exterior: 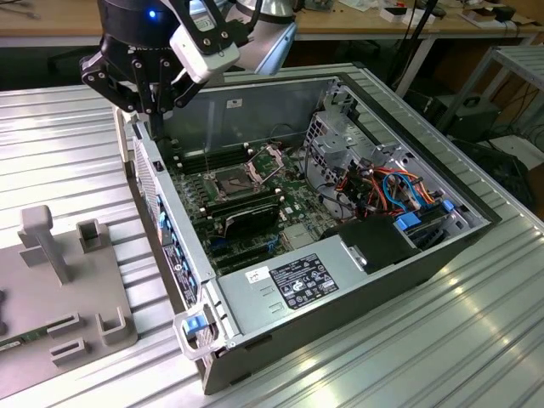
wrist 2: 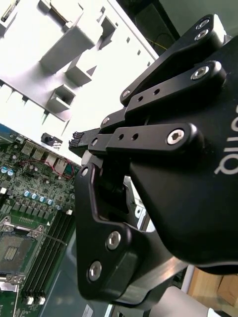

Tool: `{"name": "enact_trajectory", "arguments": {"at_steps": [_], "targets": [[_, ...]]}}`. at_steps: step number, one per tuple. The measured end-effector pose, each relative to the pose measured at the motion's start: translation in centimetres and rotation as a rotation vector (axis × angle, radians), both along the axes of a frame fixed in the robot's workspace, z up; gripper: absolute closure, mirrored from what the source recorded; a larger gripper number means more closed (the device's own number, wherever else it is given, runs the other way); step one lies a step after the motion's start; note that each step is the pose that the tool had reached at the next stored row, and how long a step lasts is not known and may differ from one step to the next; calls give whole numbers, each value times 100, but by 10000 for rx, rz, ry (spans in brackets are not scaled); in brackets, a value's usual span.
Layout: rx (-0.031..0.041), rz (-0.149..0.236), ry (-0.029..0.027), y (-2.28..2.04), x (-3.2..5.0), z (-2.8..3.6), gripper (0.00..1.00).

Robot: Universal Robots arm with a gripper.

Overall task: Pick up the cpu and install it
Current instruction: 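Reach for the cpu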

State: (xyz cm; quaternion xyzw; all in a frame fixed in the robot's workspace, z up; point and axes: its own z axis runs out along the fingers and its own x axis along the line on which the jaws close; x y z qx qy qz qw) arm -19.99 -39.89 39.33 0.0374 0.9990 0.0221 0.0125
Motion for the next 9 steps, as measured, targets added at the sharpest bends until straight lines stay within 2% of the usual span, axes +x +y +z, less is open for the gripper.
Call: {"name": "enact_trajectory", "arguments": {"at_steps": [5,9], "targets": [[0,0,1,0,-25,0,89],[0,0,0,0,-78,0,89]]}}
